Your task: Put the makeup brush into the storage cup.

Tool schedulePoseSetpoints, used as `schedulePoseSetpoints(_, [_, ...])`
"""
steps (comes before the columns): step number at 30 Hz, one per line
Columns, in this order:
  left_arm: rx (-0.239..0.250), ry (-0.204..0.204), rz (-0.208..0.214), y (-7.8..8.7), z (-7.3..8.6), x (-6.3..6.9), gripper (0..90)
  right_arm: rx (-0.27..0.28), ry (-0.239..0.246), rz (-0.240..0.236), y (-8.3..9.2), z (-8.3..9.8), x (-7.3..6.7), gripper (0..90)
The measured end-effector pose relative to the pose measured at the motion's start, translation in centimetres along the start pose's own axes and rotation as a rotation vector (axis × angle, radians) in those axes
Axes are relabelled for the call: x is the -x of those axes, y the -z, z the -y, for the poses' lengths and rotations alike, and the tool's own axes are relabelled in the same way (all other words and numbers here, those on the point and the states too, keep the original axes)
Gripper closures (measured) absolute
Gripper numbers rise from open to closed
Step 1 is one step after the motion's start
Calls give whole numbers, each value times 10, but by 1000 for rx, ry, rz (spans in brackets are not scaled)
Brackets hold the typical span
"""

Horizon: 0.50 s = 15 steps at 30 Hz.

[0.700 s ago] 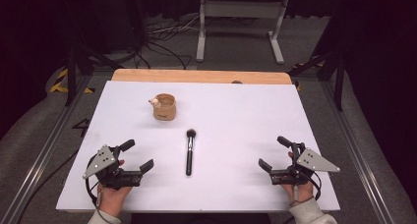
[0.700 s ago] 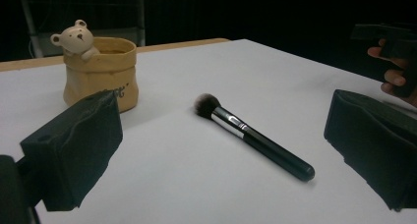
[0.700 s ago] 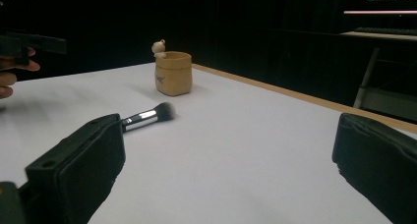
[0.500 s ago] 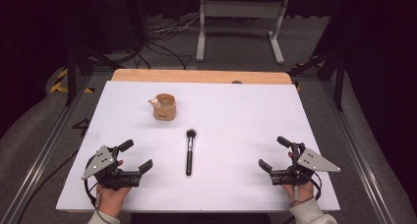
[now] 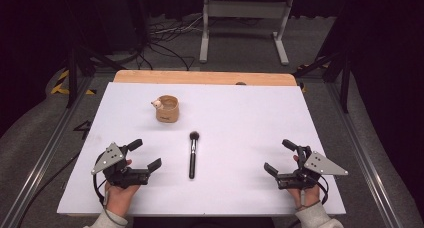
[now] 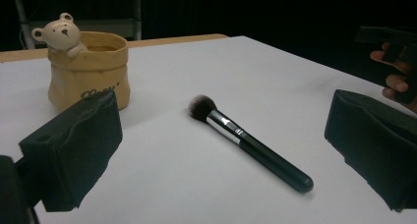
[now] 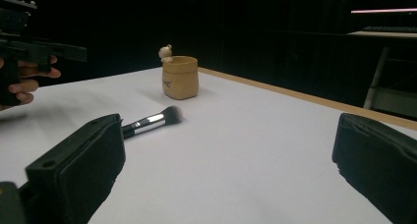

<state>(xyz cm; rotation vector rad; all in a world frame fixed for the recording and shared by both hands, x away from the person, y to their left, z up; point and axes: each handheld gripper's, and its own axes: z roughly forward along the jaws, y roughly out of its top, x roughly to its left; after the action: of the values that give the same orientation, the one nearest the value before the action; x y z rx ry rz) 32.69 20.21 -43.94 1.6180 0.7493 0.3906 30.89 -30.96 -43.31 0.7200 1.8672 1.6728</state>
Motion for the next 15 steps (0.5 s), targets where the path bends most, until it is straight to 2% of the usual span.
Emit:
schedulePoseSetpoints(2, [-3, -15, 5, -6, -5, 1, 15, -4, -6, -2, 0, 0, 0, 0])
schedulePoseSetpoints(9, [-33, -10, 46, -28, -13, 5, 14, -8, -23, -3, -1, 1, 2, 0])
schedulePoseSetpoints(15, [-42, -31, 71, -43, -21, 9, 14, -7, -29, 2, 0, 2, 3, 0])
